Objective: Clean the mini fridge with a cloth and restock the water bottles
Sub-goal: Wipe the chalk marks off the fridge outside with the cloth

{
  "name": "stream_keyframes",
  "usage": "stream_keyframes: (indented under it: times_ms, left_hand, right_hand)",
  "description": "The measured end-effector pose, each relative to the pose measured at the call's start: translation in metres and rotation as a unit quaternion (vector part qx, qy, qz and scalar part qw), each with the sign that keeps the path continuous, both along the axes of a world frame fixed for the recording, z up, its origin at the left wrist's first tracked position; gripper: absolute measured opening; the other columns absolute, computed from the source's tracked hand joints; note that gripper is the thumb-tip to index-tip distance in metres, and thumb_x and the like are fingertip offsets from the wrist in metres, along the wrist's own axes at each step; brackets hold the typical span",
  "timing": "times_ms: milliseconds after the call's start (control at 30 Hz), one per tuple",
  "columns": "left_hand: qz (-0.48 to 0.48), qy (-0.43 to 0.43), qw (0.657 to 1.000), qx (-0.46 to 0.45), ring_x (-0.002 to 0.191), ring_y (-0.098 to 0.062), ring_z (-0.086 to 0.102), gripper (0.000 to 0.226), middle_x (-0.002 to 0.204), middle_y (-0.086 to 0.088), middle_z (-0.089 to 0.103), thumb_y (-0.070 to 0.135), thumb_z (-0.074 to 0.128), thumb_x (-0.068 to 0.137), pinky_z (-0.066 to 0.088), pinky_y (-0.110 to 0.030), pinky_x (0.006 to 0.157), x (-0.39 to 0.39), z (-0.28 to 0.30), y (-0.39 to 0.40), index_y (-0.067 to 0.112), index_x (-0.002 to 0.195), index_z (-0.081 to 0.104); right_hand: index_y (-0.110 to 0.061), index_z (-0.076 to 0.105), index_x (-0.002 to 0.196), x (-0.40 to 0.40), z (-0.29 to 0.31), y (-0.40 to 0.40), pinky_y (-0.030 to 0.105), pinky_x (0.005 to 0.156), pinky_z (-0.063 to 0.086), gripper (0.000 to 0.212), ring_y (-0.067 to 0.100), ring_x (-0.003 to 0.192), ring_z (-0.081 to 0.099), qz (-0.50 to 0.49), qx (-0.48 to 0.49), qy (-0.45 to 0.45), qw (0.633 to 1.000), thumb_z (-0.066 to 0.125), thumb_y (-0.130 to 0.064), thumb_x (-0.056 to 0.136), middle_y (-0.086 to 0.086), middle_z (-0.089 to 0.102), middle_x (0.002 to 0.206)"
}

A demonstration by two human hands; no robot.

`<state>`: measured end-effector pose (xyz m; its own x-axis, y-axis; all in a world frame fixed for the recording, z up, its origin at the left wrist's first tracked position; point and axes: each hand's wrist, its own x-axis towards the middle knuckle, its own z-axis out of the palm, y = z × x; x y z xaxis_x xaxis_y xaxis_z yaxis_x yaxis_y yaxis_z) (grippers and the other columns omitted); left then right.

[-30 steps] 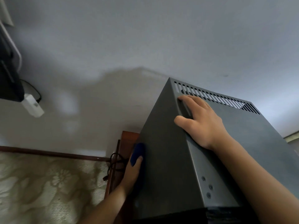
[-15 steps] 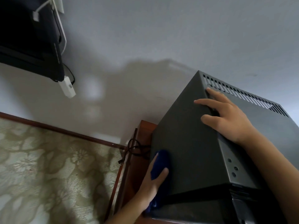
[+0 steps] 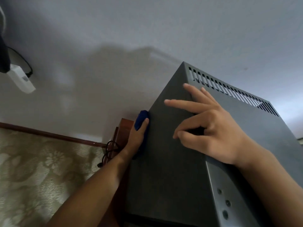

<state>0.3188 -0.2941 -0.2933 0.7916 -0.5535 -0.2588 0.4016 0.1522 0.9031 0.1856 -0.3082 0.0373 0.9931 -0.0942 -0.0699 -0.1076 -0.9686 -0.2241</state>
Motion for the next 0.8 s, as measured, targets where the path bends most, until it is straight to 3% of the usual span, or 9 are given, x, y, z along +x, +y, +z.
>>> stream_keyframes:
  times_ms: [100,233,300,367,467,600,667,800]
  left_hand:
    - [-0.004,-0.032,0.999,-0.013,0.13,-0.021,0.058,0.072,0.141,-0.003,0.061,0.072,0.063,0.088,0.047,-0.052,0.11,-0.002,-0.008,-0.005,0.025,0.142,0.057]
    - [0.008,0.002,1.0,-0.012,0.131,-0.018,0.057,0.084,0.145,0.002,0.059,0.079,0.064,0.08,0.045,-0.051,0.112,-0.008,-0.012,-0.002,0.029,0.146,0.053]
    - [0.007,0.025,1.0,-0.008,0.134,-0.019,0.055,0.095,0.148,0.003,0.055,0.084,0.065,0.073,0.043,-0.051,0.114,-0.02,-0.015,0.011,0.029,0.15,0.048]
    - [0.0,0.045,0.999,0.001,0.135,-0.018,0.053,0.092,0.15,0.005,0.054,0.08,0.066,0.077,0.041,-0.051,0.116,-0.042,-0.023,0.033,0.03,0.152,0.046]
    - [-0.021,0.066,0.998,0.002,0.133,-0.013,0.055,0.074,0.145,0.01,0.058,0.068,0.068,0.086,0.042,-0.05,0.115,-0.088,-0.035,0.08,0.035,0.149,0.049]
    - [-0.029,0.114,0.993,-0.028,0.123,-0.006,0.062,0.043,0.136,0.013,0.065,0.036,0.065,0.099,0.049,-0.027,0.101,-0.15,-0.03,0.137,0.035,0.14,0.054]
    - [-0.025,0.139,0.989,-0.035,0.125,-0.007,0.061,0.047,0.136,0.01,0.066,0.03,0.068,0.096,0.047,-0.028,0.104,-0.173,-0.032,0.155,0.031,0.141,0.055]
    - [-0.057,0.139,0.988,-0.045,0.131,-0.006,0.057,0.06,0.142,0.013,0.061,0.042,0.077,0.09,0.041,-0.033,0.112,-0.181,-0.03,0.169,0.036,0.144,0.051]
  right_hand:
    - [-0.037,0.078,0.072,0.006,-0.001,0.003,0.049,0.127,0.002,0.025,-0.002,0.146,0.033,0.089,-0.026,0.02,0.996,0.056,-0.044,0.08,-0.032,0.066,0.121]
    - [-0.034,0.074,0.067,0.012,-0.001,0.001,0.049,0.125,0.006,0.02,-0.01,0.122,0.053,0.11,-0.046,0.047,0.992,0.061,-0.04,0.081,-0.03,0.071,0.091]
    - [-0.033,0.074,0.066,0.014,-0.002,0.002,0.049,0.124,0.009,0.018,-0.008,0.117,0.056,0.109,-0.039,0.047,0.992,0.063,-0.037,0.08,-0.03,0.071,0.088]
    - [-0.033,0.075,0.066,0.015,-0.002,0.003,0.047,0.124,0.009,0.021,-0.007,0.115,0.058,0.102,-0.03,0.043,0.993,0.06,-0.041,0.079,-0.031,0.07,0.089]
    - [-0.034,0.076,0.066,0.014,-0.001,0.006,0.045,0.125,0.009,0.027,-0.005,0.113,0.061,0.086,-0.017,0.038,0.995,0.056,-0.049,0.076,-0.027,0.071,0.09]
    - [-0.037,0.077,0.067,0.011,0.0,0.012,0.042,0.126,0.008,0.029,-0.002,0.11,0.063,0.073,-0.007,0.039,0.997,0.054,-0.053,0.073,-0.026,0.071,0.091]
    - [-0.037,0.077,0.067,0.01,0.001,0.015,0.043,0.126,0.01,0.028,0.0,0.11,0.064,0.066,0.003,0.03,0.997,0.054,-0.053,0.073,-0.025,0.072,0.091]
    - [-0.037,0.077,0.067,0.003,0.003,0.026,0.042,0.126,0.008,0.021,-0.001,0.107,0.065,0.071,0.008,0.021,0.997,0.06,-0.044,0.076,-0.026,0.072,0.09]
